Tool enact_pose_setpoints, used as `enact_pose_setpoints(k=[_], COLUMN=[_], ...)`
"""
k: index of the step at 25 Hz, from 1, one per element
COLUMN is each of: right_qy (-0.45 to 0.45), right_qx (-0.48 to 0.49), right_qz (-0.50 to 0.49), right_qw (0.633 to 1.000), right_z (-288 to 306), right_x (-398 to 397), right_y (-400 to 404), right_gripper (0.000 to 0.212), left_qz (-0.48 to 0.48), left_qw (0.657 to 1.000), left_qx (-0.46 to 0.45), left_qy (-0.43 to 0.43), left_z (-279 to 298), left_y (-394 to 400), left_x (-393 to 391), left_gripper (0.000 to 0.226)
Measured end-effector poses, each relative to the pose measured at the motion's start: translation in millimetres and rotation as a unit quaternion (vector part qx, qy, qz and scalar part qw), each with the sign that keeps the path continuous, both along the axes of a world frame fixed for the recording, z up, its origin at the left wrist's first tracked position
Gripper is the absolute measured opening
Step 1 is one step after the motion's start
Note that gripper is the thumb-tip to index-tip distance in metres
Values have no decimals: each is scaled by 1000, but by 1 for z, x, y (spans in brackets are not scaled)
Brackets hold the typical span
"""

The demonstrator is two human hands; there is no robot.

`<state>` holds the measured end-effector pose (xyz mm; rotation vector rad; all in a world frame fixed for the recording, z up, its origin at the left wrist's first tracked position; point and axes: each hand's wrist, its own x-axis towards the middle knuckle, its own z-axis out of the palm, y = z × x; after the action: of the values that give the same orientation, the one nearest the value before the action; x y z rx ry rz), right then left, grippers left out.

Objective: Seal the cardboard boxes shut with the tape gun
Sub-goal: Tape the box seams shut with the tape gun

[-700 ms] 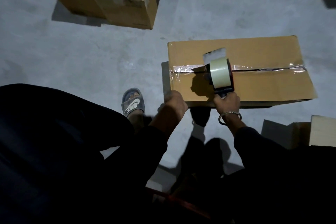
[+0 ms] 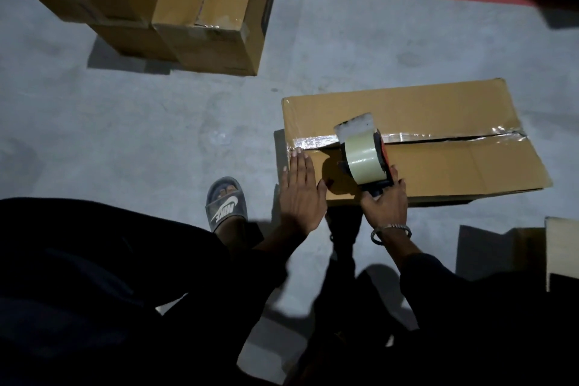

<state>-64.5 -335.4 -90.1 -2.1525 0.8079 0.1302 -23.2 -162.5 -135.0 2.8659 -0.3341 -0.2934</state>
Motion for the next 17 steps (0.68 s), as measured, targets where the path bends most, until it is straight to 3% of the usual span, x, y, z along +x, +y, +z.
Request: enact_pose_setpoints(k=[3,8,12,14,17], right_qy=[-48,-90,-94,-93,-92], right_qx=[-35,-103,-136,-148,-156], right_qz=[17,44,61,70,73], right_qw=[998,990,984,982,981], right_z=[-9,-34,-51,-55,-55], right_x=[-4,-5,-7,-6,-7], right_y=[2,2,-2,-5,-3], right_gripper=[89,88,95,97,95], left_qz=[27,96,272,331,288], left_qw=[1000,987,920,876,899], left_qx=[-6,-132,-260,-295,-283], left_qy=[5,-12,108,190,169], left_z=[2,-3,17,24,25], left_y=[-6,-10,-7,-2,6], left_x=[38,126,176,185,155], left_gripper=[76,70,64,78,90])
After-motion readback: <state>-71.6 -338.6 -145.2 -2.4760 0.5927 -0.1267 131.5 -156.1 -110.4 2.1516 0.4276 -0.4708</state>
